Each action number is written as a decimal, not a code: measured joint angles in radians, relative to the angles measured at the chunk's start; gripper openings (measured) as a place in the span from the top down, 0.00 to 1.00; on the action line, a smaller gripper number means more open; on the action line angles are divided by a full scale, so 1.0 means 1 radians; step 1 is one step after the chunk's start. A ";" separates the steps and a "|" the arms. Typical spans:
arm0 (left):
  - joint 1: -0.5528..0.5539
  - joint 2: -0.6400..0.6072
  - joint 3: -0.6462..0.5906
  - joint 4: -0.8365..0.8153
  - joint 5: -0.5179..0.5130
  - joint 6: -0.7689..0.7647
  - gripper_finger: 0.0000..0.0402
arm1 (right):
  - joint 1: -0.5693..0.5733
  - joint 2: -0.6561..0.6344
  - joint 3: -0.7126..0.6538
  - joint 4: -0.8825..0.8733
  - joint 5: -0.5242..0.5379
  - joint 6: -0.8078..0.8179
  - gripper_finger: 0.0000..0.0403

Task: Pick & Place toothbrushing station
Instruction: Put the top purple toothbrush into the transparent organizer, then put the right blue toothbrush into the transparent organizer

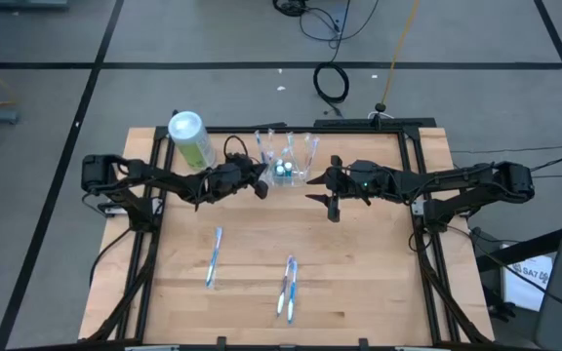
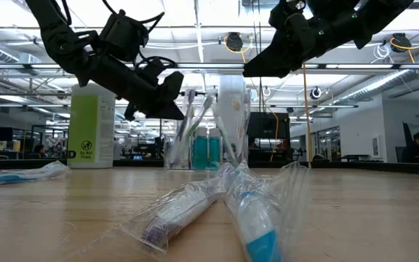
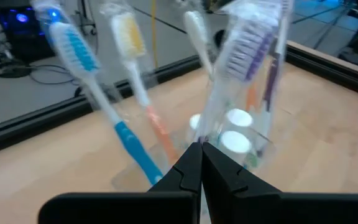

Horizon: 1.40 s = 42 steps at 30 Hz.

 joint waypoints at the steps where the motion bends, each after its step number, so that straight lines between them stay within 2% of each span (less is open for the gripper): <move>1: 0.001 0.000 0.000 0.000 -0.008 -0.001 0.98 | 0.000 0.000 0.000 0.000 0.000 0.004 0.58; 7: 0.000 -0.019 0.000 0.011 -0.022 0.011 0.95 | 0.000 0.000 0.000 -0.002 -0.001 0.008 0.58; 17: 0.000 -0.095 -0.001 -0.159 -0.017 -0.010 0.70 | 0.000 0.000 0.000 -0.007 -0.001 0.008 0.58; 22: -0.026 -0.155 0.000 -0.254 0.024 -0.045 0.63 | 0.000 0.000 0.000 -0.009 -0.001 0.008 0.58; 29: -0.116 -0.190 0.000 -0.342 0.157 -0.116 0.62 | 0.000 0.000 0.000 -0.011 -0.001 0.008 0.58; 36: -0.252 -0.190 0.000 -0.459 0.173 -0.257 0.67 | 0.000 0.000 0.000 -0.017 -0.002 0.010 0.58; 42: -0.368 -0.190 0.000 -0.425 0.182 -0.321 0.70 | 0.002 0.000 0.000 -0.040 -0.040 0.027 0.58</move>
